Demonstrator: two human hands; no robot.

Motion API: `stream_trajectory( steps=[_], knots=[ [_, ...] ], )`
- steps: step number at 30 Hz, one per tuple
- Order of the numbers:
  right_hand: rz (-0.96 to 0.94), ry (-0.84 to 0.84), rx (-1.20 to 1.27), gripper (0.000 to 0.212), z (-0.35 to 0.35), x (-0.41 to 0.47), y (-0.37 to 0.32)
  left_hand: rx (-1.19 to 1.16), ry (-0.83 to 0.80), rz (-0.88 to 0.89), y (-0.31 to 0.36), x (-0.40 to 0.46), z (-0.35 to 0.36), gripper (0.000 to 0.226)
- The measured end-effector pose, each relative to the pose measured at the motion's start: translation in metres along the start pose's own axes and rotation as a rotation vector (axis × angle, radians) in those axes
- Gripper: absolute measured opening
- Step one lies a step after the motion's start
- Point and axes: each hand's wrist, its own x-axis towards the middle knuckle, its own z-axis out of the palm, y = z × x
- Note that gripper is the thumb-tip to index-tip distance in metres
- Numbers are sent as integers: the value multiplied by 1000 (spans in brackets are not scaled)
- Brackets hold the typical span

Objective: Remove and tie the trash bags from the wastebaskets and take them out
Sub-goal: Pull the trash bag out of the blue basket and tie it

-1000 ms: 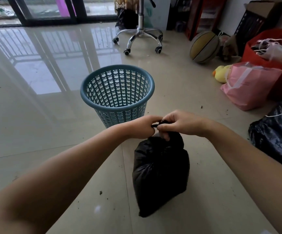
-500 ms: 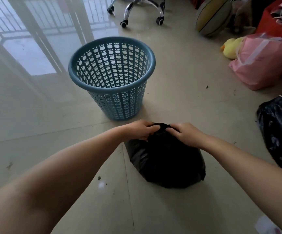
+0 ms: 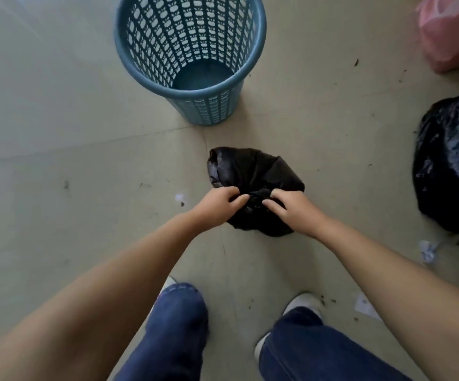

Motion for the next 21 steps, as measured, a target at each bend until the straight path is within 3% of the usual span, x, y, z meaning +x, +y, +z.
stream_trajectory(
  steps=[11, 21],
  knots=[
    [33, -58, 75, 39, -110, -139, -147, 7, 8, -38, 118, -182, -105, 34],
    [-56, -66, -14, 25, -215, -270, -273, -21, 135, -62, 216, -334, -167, 36]
  ],
)
